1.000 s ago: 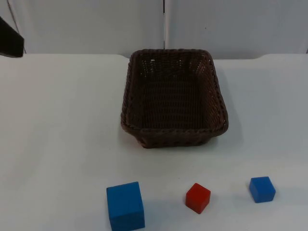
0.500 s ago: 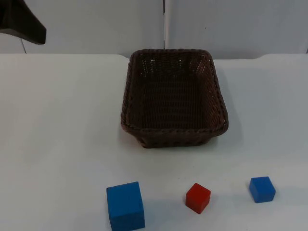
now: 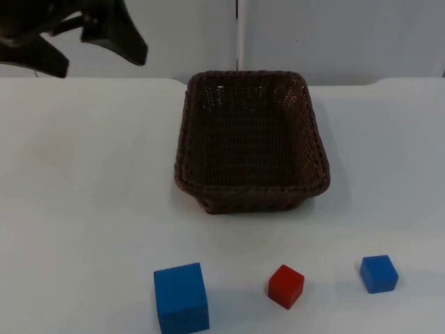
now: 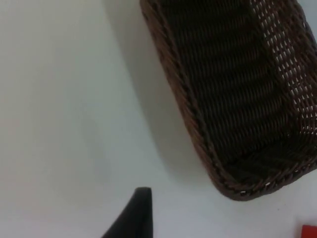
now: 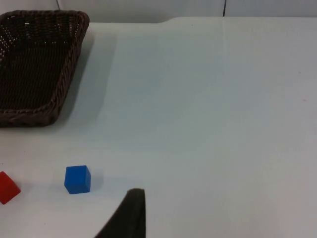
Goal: Pick up the basket with the left hand and place the largest block into the basket with the right hand.
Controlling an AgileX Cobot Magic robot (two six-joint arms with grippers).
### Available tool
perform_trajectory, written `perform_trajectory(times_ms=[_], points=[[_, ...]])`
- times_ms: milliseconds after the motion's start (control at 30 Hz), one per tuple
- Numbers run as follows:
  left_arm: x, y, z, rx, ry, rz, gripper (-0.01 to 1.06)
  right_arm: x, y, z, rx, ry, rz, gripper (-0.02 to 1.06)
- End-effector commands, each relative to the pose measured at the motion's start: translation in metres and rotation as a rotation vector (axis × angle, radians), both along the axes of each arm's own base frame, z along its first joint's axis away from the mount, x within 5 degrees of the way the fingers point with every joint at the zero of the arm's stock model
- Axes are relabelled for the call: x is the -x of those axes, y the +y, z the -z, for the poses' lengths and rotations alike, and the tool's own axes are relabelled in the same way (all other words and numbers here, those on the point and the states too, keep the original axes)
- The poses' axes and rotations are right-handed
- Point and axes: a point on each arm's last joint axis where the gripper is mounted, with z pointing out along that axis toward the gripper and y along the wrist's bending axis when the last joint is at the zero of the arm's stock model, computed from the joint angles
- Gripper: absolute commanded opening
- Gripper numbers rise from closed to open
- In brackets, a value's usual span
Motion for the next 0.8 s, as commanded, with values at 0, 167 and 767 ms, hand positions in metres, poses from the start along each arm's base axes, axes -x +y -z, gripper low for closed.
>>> perform_trajectory(times_ms=[0, 167, 767], points=[[-0.005, -0.008, 0.000, 0.013, 0.005, 0.012, 1.05, 0.000, 0.000, 0.002, 0.001, 0.001, 0.009, 1.05], [-0.026, -0.026, 0.009, 0.020, 0.028, 0.032, 1.05, 0.000, 0.000, 0.002, 0.001, 0.001, 0.009, 1.05], [-0.100, -0.055, 0.060, -0.024, 0.197, -0.007, 1.05, 0.000, 0.000, 0.002, 0.001, 0.001, 0.009, 1.05]])
